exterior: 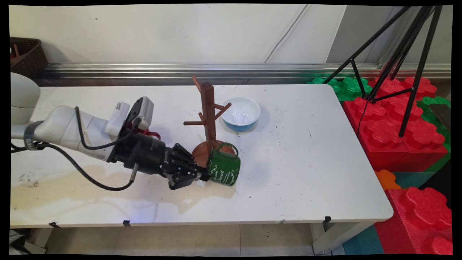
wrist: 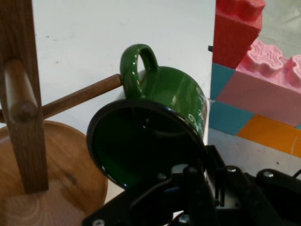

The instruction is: Place the picked object on the table

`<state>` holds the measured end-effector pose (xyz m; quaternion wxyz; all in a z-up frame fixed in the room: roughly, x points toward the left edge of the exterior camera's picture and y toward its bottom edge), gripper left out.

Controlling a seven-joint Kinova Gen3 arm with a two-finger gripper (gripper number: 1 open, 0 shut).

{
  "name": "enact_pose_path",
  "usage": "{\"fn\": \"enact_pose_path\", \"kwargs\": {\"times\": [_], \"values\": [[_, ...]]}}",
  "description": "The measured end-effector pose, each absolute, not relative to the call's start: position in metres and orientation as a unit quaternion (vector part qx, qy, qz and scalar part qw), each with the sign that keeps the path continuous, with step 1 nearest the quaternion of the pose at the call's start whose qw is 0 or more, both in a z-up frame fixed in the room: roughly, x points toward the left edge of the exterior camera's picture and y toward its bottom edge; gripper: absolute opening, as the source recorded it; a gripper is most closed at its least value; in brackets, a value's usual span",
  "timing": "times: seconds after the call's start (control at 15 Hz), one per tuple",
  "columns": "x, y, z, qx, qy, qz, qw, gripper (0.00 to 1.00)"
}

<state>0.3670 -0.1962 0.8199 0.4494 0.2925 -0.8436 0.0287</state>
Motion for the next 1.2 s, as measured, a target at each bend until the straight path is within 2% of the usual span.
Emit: {"fn": "enact_pose_path", "kwargs": {"times": [1.2], "values": [[0.421, -0.191, 0.854, 0.231, -0.88, 0.024, 0.415, 0.0]]}}
